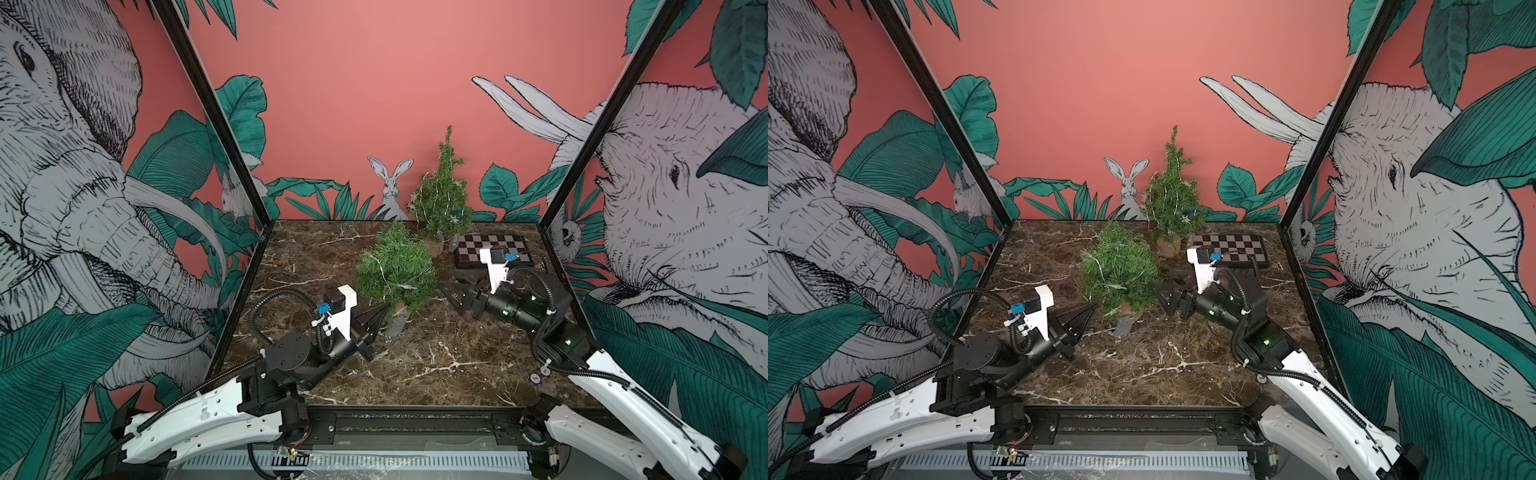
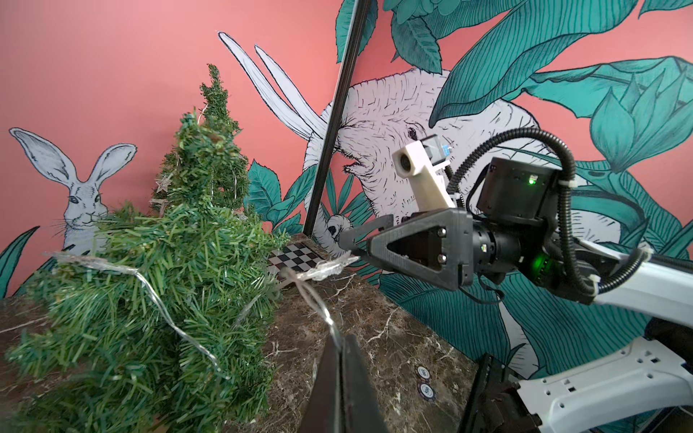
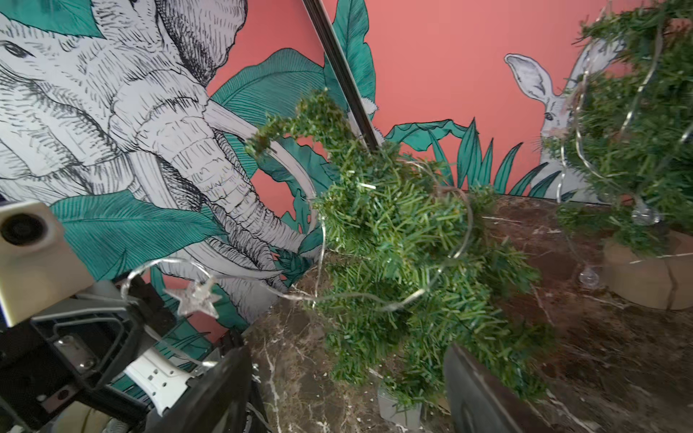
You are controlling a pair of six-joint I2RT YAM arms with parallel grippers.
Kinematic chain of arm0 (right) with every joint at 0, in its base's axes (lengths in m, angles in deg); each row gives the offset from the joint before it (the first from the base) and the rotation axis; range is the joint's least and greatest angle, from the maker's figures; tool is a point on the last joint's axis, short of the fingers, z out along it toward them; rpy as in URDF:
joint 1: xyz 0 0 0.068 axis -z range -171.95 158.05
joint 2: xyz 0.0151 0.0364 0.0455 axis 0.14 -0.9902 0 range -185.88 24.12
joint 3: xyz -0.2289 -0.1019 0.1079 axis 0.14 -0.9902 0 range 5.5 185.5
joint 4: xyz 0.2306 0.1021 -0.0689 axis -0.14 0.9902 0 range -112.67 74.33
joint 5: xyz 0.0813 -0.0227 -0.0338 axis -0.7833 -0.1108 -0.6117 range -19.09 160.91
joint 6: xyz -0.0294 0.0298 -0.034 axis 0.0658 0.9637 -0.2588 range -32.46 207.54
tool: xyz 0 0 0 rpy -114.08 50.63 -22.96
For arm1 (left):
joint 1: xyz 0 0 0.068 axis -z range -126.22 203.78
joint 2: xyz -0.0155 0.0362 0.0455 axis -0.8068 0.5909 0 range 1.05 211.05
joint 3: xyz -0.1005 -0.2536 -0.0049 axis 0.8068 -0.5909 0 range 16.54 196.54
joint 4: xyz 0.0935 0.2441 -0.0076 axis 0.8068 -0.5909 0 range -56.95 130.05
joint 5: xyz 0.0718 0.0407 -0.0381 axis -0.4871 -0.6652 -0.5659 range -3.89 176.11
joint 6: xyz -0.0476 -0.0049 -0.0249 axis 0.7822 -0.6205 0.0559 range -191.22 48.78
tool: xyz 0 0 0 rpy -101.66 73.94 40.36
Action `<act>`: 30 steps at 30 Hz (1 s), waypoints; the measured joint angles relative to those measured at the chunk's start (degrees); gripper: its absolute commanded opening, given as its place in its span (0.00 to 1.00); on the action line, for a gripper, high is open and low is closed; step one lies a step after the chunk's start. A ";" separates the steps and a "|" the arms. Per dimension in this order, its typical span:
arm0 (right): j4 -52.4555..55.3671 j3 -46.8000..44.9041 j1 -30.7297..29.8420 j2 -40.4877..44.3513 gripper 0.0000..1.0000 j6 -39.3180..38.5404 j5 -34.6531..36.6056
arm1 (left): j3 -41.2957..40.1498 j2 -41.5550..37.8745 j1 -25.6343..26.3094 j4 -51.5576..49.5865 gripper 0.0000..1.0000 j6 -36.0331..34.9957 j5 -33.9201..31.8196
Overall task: Wrap string light around the christmas tree
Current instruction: Wrap the light string around the Christmas tree.
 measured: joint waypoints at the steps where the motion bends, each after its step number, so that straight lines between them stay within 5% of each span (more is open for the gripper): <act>1: 0.50 -1.51 0.00 0.98 0.82 -0.98 0.66 | 0.00 0.00 0.00 -0.07 0.00 0.00 -0.04; 11: 4.44 -17.99 -0.11 8.90 0.80 -9.31 -0.61 | 0.66 0.33 0.00 -1.01 0.00 0.00 0.28; 18: 1.49 -28.63 -1.49 11.39 0.64 -8.35 0.79 | 2.58 1.11 0.00 -1.11 0.00 0.83 1.84; 30: -13.66 -35.26 -12.31 -7.23 0.47 -6.34 9.11 | 4.48 2.97 0.00 1.18 0.00 2.82 4.55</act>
